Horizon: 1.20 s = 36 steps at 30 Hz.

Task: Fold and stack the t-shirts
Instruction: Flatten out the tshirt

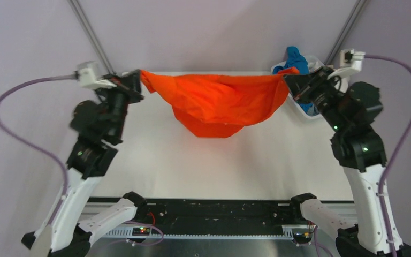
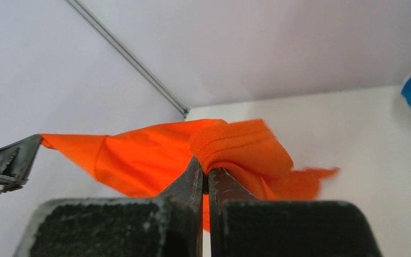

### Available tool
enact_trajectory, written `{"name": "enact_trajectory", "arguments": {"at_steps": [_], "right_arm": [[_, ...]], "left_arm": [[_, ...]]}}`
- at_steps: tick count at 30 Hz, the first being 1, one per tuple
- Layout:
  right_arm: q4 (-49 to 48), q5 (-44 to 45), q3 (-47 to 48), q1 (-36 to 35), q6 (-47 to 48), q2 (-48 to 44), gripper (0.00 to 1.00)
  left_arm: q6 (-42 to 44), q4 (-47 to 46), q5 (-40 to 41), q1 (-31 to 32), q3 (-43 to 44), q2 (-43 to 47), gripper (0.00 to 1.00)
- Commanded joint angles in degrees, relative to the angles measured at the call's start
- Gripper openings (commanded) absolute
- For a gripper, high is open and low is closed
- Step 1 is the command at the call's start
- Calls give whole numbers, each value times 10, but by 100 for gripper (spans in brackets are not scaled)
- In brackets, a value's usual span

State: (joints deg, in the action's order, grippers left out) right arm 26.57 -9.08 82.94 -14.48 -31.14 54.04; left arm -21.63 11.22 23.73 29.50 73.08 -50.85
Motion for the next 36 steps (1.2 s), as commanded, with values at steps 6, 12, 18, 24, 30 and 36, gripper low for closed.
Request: {"name": "enact_trajectory", "arguments": {"at_steps": [6,12,18,24,30,36], "right_arm": [[89,-5,230,1,53,-9,0],[70,-7,269,1,55,43,0],[11,2,282,2,58,145,0],[16,35,392,9,91,280,0],[87,21,595,11,92,402,0],[72,25,461,17,80,329,0]], "left_arm": [[92,47,13,-5,152,78,0],[118,50,26,-5,207,33,0],[138,50,63,-42,238,-83,0],[67,58,-67,-189,297,-203,0],[27,109,-144,-258,472,-287,0],[23,121,-142,-266,359,-207,0]]}}
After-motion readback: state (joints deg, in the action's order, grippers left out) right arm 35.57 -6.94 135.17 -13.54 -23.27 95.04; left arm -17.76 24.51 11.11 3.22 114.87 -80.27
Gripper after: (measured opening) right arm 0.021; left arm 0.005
